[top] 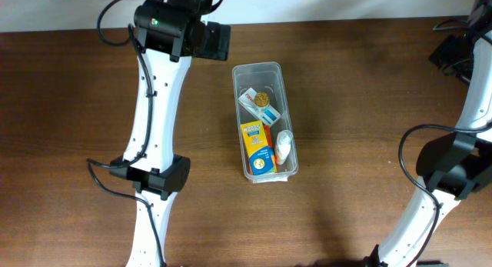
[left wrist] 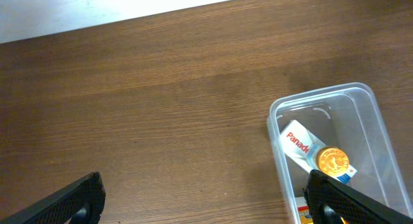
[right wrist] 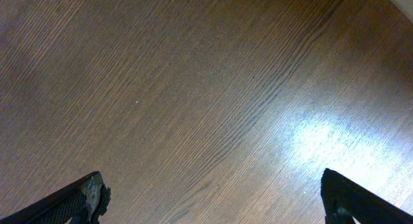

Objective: Pack container

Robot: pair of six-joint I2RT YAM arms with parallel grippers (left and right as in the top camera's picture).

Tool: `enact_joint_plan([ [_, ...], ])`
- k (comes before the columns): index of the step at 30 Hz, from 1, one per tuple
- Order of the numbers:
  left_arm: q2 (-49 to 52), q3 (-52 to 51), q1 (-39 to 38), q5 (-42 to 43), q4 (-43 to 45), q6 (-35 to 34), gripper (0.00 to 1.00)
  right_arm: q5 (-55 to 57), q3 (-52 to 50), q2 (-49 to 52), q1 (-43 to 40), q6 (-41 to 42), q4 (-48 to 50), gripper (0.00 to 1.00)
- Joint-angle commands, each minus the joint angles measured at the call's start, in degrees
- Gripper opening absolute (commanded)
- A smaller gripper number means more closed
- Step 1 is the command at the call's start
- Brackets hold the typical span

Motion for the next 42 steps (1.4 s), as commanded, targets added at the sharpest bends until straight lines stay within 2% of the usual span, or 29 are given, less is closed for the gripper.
enact_joint_plan([
  [1,-1.95,0.94,0.24,0.81,-0.17,0.33,0.99,1.11,0.02,-0.24,0.07,0.28,0.02,0.99],
  [24,-1.95,0.94,0.09,1.03,-0.17,0.33,0.99,1.11,0.02,-0.24,0.07,0.28,0.02,0.98],
  [37,-2.19,0.94,4.52,1.03,-0.17,0.92,0.99,1.11,0.02,-0.24,0.07,0.28,0.02,0.98],
  [42,-6.29,-0.15,5.73,1.07,-0.13,2.91,0.99,1.11,0.02,-0.24,0.07,0.28,0.02,0.98],
])
